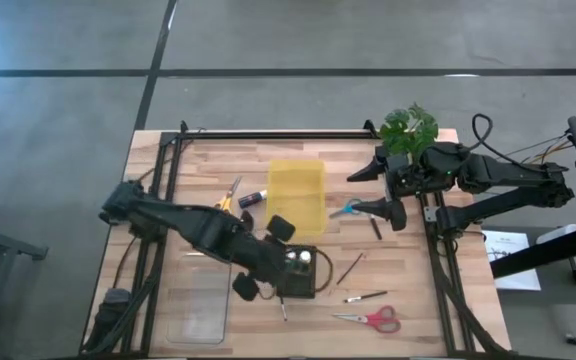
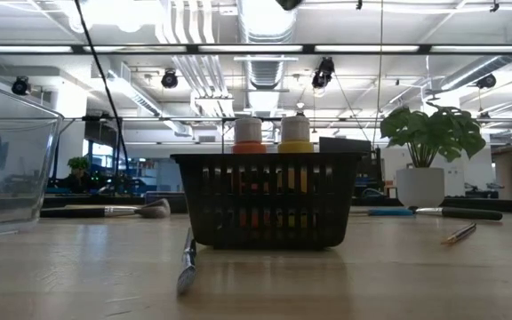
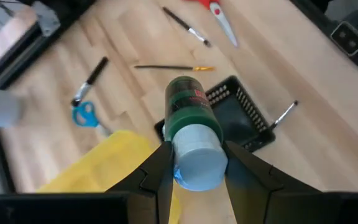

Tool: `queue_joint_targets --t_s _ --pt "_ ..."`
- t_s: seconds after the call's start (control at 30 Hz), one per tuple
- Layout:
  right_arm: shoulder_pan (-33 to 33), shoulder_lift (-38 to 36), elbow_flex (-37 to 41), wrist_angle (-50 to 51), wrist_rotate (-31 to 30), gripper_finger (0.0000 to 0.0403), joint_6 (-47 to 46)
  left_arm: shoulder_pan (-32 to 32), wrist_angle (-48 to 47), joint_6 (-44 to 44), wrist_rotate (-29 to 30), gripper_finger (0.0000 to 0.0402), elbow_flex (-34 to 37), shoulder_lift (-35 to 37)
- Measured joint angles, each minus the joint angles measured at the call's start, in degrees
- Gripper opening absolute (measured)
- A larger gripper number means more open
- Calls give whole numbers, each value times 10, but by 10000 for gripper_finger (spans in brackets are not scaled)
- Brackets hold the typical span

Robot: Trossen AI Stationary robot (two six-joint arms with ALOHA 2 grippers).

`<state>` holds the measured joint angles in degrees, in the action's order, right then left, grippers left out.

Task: Pick & Place Paint Supplies
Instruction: Put the green paint bottle into the black bin

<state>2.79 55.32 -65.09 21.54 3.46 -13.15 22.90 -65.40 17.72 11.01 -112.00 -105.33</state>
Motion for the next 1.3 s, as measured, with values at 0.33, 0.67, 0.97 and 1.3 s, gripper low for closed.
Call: queue_joint_targets --t_s 0.33,0.67,0.97,1.3 --pt "5 -8 6 24 -1 343 -1 -1 -57 -27 -77 120 -100 -96" --pt "7 -8 24 23 0 343 -4 -24 -63 -30 -110 120 -107 -142" --pt "7 -8 34 23 0 343 -4 -38 -65 -28 -128 120 -106 -166" --pt "7 -8 35 23 0 343 -1 -44 -62 -26 -135 120 -96 -183"
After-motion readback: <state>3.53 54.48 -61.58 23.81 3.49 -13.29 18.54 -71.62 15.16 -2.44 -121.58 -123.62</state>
